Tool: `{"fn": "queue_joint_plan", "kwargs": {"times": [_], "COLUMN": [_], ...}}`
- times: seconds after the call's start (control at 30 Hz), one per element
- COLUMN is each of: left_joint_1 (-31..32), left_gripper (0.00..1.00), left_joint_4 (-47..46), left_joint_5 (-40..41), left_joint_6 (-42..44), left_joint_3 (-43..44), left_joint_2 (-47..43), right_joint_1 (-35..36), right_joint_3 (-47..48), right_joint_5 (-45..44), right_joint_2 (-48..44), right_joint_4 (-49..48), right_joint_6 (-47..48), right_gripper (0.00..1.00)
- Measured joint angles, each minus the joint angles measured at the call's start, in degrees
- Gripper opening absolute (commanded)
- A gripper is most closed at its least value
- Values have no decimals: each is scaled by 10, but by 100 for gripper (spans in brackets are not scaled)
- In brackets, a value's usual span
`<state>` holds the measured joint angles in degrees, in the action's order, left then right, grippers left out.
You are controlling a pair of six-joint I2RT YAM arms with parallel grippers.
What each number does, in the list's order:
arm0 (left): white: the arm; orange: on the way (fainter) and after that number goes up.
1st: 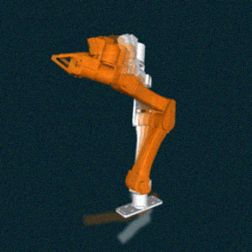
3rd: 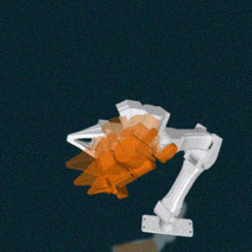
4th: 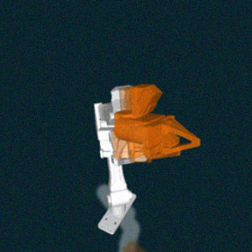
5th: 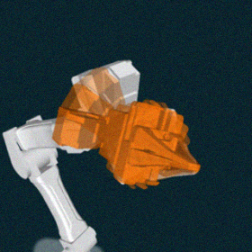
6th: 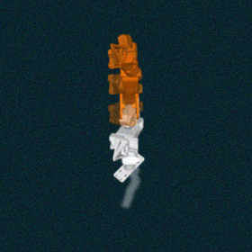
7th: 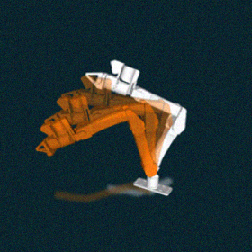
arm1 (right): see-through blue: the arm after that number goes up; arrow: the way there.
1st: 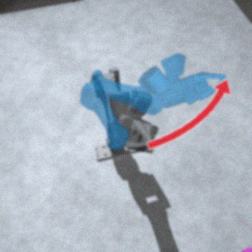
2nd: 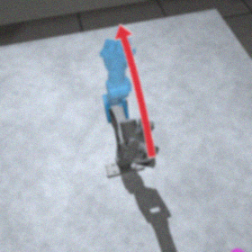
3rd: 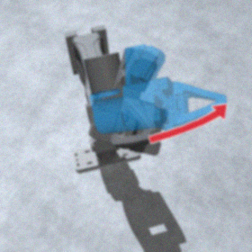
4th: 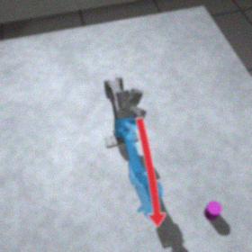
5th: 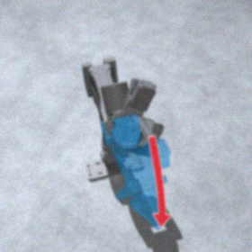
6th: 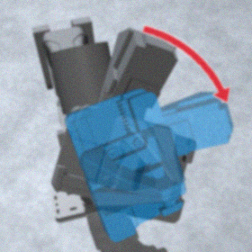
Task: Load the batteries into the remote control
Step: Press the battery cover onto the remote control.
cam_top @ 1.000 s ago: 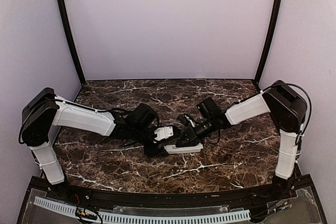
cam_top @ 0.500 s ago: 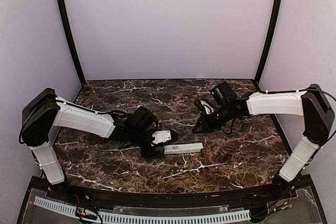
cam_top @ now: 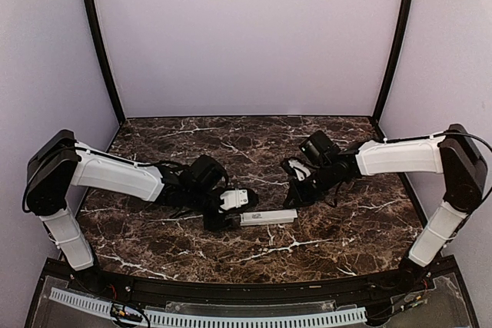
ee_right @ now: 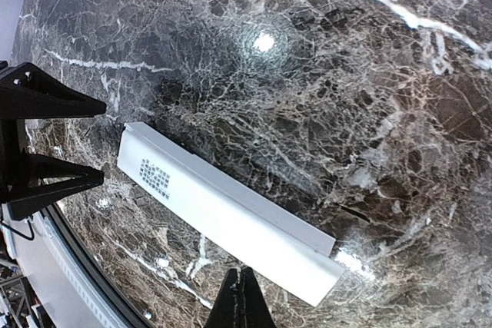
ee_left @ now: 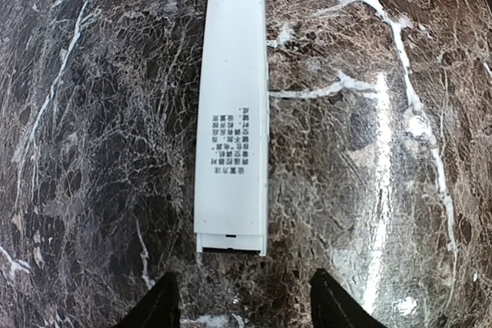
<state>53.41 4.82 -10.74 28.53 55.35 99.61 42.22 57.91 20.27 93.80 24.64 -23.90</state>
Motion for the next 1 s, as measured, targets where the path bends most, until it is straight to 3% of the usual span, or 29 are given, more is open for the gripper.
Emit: {"fn": "queue_joint_plan", "kwargs": {"times": [0.67,1.0], "left_joint_1": [0,3], "left_gripper": [66,64], "left_joint_4": [-9,-17], "left_joint_5": [-24,-49], "left_joint_6": [-5,3], "left_joint_3": [42,81], "left_joint_2": [24,77], "right_joint_1": [0,1], "right_joint_3": [-12,-19], "right_joint_5": [57,62], "right_joint_2": [65,65], "right_joint_4": [-76,-91], "right_joint_6": [-9,-17], "right_gripper": [0,0]}}
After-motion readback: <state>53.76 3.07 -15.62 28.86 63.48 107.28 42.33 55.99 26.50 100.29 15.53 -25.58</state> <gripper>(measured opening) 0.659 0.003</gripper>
